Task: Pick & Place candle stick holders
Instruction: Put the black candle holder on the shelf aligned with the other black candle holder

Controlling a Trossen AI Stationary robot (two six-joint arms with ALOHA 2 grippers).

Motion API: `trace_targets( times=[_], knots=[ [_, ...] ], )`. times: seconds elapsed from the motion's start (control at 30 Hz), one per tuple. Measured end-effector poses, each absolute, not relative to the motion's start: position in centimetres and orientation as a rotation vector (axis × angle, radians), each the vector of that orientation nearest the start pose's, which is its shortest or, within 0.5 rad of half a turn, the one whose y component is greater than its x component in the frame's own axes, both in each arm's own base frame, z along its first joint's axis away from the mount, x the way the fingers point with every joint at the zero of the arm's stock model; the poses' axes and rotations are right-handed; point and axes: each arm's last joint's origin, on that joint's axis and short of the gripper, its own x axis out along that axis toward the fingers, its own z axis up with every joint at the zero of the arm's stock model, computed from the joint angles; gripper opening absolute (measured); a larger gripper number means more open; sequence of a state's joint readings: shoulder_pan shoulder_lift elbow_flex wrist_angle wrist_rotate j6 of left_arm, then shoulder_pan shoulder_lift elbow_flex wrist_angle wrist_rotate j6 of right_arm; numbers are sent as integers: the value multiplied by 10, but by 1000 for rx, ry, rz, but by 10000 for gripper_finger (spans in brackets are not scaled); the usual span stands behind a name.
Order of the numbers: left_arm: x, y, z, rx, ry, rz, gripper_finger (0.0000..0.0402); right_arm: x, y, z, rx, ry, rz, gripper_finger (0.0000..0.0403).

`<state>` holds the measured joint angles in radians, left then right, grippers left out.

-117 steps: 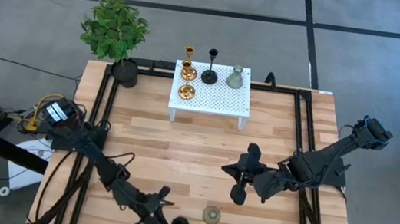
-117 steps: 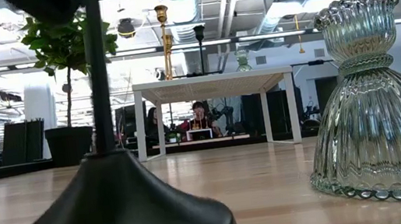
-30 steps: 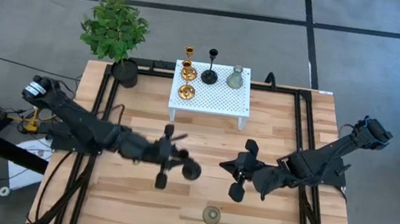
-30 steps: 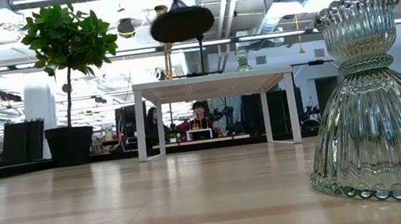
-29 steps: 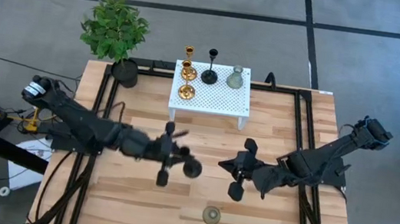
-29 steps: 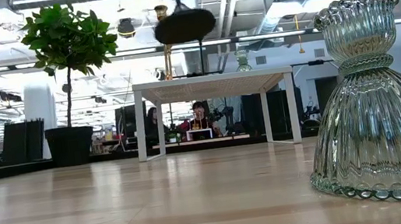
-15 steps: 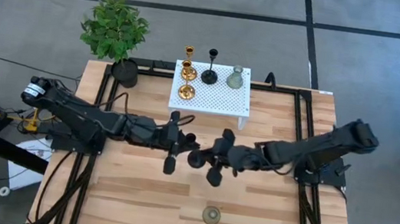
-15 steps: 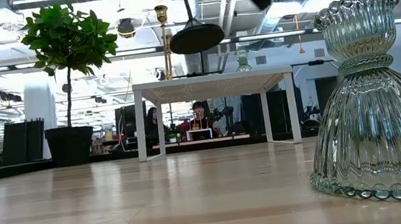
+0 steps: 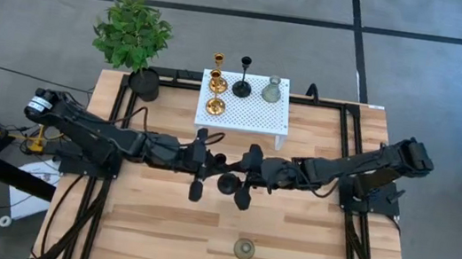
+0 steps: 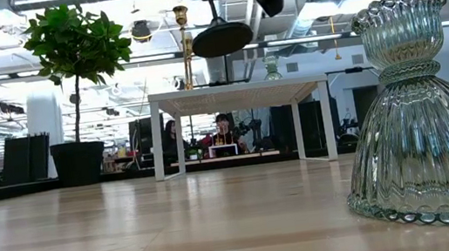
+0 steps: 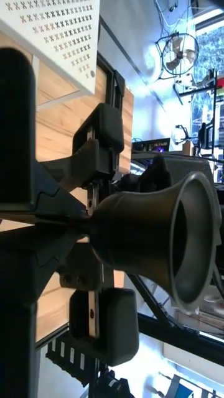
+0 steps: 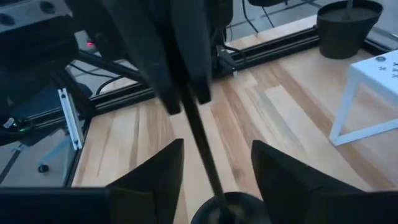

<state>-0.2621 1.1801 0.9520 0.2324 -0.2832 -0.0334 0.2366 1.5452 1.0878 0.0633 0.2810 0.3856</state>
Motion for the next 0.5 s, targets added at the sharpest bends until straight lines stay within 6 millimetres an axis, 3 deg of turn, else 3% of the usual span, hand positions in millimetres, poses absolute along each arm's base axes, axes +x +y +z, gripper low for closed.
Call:
trace_targets(
  times=[0.3,0.5],
  knots=[
    [259,-60,354,-26,-32,51,12,341,71,277,210,364,-108,17],
    [257,-59,357,-15,-43,54,41,340,73,279,196,355,-103,7]
  ],
)
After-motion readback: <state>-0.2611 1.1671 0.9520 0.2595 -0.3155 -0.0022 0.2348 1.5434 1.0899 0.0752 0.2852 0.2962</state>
